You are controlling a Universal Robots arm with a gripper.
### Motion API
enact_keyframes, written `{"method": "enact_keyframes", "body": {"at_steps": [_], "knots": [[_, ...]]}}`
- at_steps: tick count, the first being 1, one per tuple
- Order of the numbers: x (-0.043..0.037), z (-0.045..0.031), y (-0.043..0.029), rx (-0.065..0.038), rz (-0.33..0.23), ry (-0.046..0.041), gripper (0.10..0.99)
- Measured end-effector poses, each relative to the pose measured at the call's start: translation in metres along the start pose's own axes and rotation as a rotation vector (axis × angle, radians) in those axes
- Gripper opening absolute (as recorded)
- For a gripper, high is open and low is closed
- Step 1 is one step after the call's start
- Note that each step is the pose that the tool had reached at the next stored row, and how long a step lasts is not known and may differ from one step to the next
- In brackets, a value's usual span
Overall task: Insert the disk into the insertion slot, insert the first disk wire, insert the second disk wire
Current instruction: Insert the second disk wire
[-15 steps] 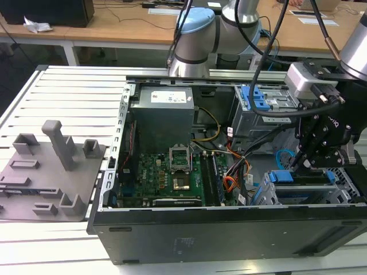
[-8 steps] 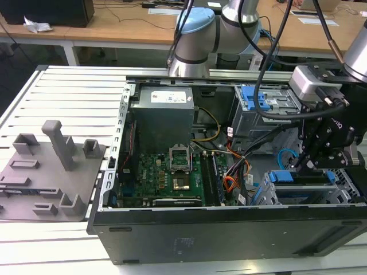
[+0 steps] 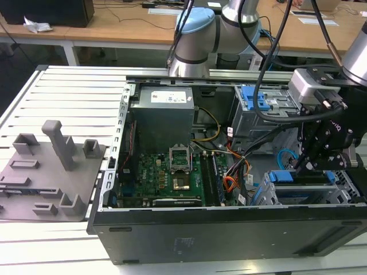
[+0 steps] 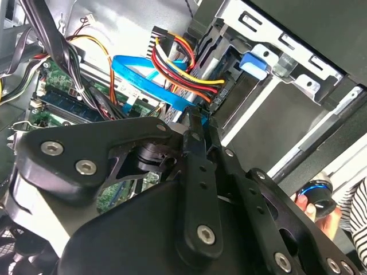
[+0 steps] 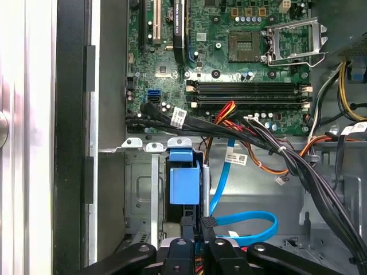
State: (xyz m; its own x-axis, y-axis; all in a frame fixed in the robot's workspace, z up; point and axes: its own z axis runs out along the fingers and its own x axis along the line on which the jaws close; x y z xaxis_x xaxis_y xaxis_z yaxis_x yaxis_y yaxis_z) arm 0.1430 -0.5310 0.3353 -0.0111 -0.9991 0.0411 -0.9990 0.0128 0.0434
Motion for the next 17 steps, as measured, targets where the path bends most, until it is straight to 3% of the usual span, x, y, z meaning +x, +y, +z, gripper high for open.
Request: {"method": "enact_keyframes", "body": {"at_steps": [7,9,10,12,17], "knots": [[0.0005,0.0026,-0.0001,0.000,0.000,-0.0016,0.161],[0.0005,0.0036,-0.0001,0.000,0.000,-0.0028,0.173],[0.0003,0.0030,-0.0001,0.000,0.000,-0.0016,0.231],[0.0004,0.0027,-0.0001,0.000,0.000,-0.0012,0.231],[0.0008,-0.0073,0.0004,0.000,0.000,-0.0008,0.231]]}}
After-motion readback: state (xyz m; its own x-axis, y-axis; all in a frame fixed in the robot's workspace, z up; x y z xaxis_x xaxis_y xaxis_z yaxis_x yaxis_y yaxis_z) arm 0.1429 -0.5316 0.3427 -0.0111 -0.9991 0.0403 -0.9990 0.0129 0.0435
